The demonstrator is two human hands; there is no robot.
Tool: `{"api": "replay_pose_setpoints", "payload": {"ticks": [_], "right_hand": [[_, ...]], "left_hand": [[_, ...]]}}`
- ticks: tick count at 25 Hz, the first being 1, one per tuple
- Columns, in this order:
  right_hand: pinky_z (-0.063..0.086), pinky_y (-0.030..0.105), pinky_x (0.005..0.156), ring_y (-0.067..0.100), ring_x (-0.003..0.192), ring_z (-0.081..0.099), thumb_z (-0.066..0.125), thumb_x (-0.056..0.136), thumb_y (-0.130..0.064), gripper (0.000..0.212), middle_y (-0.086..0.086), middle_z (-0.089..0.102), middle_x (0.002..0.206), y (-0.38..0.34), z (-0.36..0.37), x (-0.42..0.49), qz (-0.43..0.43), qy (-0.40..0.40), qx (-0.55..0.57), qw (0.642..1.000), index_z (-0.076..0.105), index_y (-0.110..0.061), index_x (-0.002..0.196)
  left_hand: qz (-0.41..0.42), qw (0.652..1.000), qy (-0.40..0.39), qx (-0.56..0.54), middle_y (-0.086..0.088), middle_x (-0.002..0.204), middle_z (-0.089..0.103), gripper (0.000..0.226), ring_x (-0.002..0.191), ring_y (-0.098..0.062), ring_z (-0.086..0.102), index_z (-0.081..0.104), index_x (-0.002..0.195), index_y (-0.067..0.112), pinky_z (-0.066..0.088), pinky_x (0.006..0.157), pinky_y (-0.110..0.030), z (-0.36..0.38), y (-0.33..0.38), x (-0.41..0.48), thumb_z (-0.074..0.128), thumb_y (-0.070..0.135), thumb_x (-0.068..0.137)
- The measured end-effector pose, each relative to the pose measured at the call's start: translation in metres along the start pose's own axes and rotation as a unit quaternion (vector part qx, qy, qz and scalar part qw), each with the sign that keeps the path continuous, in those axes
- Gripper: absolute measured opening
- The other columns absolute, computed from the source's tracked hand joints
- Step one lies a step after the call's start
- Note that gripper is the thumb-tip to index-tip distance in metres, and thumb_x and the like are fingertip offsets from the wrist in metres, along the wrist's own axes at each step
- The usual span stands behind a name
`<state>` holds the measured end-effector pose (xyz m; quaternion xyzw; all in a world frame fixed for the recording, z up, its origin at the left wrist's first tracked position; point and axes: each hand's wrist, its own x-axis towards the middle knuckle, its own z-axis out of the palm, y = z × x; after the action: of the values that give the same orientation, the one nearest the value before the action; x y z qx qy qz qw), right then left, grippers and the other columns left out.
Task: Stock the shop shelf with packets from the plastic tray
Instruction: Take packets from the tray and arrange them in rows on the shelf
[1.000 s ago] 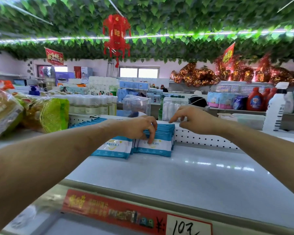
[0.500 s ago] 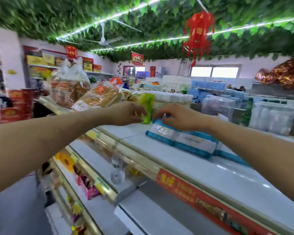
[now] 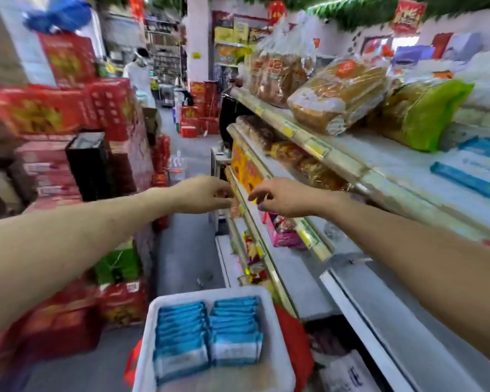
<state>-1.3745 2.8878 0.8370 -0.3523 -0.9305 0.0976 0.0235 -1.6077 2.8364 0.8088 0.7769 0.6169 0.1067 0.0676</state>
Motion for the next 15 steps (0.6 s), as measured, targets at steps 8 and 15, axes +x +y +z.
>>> {"api": "replay_pose_setpoints", "payload": {"ticks": [8,15], "right_hand": [[0.049,0.031,0.097,0.019,0.112,0.063,0.061,0.092,-0.014,0.033,0.003,0.068,0.124,-0.013,0.224,-0.005,0.001,-0.208,0.061,0.976,0.071,-0.016,0.123],[0.041,0.031,0.104,0.014,0.114,0.053,0.059,0.088,-0.009,0.034,-0.006,0.055,0.117,-0.010,0.310,-0.048,0.018,-0.198,0.098,0.975,0.072,-0.024,0.116]], "left_hand": [[-0.073,0.981,-0.177,-0.037,-0.001,0.127,0.063,0.032,0.115,-0.022,0.062,0.068,0.129,0.027,0.044,0.091,-0.028,0.185,-0.045,-0.126,0.061,0.036,0.099],[-0.054,0.969,-0.238,-0.047,0.002,0.141,0.049,0.028,0.127,-0.021,0.053,0.069,0.123,0.030,0.040,0.112,-0.034,0.264,-0.057,-0.181,0.064,0.027,0.096]]}}
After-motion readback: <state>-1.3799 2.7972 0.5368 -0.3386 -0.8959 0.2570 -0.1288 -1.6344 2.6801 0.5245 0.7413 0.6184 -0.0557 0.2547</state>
